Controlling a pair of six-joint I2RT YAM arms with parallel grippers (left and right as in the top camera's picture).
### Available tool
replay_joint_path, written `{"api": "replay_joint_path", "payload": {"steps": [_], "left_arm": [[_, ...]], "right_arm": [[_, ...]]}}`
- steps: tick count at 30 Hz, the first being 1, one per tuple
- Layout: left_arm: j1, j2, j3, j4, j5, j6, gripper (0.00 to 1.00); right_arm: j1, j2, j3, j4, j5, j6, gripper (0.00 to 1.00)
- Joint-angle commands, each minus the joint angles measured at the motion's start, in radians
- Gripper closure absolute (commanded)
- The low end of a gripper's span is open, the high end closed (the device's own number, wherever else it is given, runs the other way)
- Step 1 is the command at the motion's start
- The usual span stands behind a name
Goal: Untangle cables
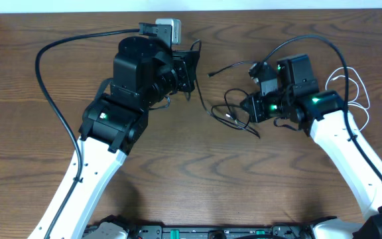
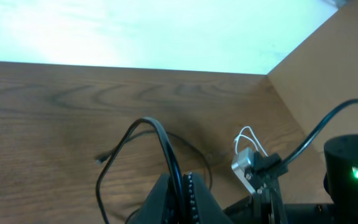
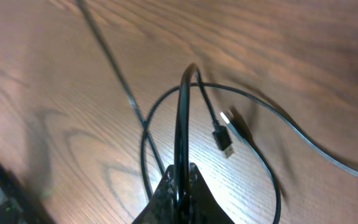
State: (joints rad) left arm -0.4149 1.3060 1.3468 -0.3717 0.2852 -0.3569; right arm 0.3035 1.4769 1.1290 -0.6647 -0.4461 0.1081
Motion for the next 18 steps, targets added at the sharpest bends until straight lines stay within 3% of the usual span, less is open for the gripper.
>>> {"api": "replay_joint_path", "payload": {"steps": [1,9,10,11,14,18], "left_arm": [[0.004,0.010,0.000,-0.002,-0.018,0.035,0.92],[0.004,0.014,0.000,-0.009,-0.018,0.050,0.93],[0.004,0.014,0.000,-0.010,-0.018,0.050,0.92],[0.004,0.014,0.000,-0.013,-0.018,0.050,0.92],[0.004,0.014,0.000,-0.024,-0.034,0.050,0.92],[0.004,0.015,-0.001,-0.054,-0.090,0.050,0.92]], "right_arm": [[0.011,0.003,-0.043,0.000,0.066,0.064,0.98],[0.011,0.003,-0.135,0.033,0.143,0.084,0.86],[0.011,0.003,-0.142,0.035,0.154,0.090,0.80],[0.011,0.003,-0.151,0.039,0.172,0.102,0.66],[0.011,0.003,-0.164,0.057,0.182,0.105,0.48],[0.012,0.003,-0.164,0.096,0.173,0.105,0.36]]}}
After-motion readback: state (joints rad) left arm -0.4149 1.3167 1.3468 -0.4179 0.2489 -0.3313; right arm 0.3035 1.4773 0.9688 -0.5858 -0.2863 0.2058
